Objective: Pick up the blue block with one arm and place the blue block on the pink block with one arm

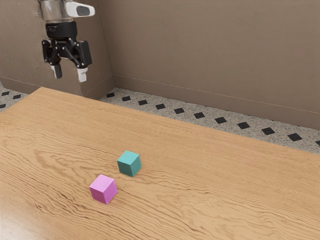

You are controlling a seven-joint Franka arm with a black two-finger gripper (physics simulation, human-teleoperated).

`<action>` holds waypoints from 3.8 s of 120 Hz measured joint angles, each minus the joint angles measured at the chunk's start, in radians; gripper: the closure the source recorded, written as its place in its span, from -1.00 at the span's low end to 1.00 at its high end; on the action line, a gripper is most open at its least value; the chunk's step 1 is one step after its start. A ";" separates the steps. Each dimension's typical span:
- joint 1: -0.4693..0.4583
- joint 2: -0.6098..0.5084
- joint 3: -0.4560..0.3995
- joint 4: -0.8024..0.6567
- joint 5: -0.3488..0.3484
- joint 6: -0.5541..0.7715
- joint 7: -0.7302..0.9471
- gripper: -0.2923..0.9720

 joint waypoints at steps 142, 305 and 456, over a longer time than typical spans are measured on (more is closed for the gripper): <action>-0.013 0.139 -0.125 -0.817 0.086 1.206 -0.139 -0.54; -0.009 0.380 -0.068 -0.615 0.120 1.191 -0.020 -0.36; -0.007 -0.108 -0.077 -0.790 0.071 1.052 -0.134 -0.45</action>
